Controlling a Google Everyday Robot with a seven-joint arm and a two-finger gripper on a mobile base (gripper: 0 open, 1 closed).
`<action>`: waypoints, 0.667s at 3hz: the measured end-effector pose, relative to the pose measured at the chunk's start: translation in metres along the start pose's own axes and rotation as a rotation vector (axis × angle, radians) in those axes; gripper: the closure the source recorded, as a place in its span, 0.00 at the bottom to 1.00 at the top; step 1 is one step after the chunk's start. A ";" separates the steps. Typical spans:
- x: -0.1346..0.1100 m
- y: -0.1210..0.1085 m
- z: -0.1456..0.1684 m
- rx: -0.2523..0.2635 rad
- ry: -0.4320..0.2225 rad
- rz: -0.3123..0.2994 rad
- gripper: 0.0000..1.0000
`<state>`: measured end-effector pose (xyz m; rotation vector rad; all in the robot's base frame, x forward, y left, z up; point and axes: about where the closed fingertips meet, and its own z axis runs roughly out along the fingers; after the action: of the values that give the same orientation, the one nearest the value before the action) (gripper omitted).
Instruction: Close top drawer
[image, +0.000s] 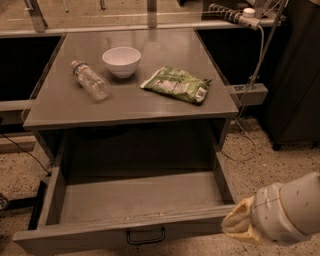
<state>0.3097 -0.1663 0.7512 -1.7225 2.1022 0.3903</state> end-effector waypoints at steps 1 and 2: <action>0.005 0.015 0.043 -0.028 -0.081 0.031 1.00; -0.003 0.013 0.066 0.009 -0.155 0.032 1.00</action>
Offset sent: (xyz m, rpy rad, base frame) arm 0.0068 0.0534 -0.0789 0.2403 -0.0903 -0.0564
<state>0.3055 -0.1313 0.6934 -1.6006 2.0200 0.5057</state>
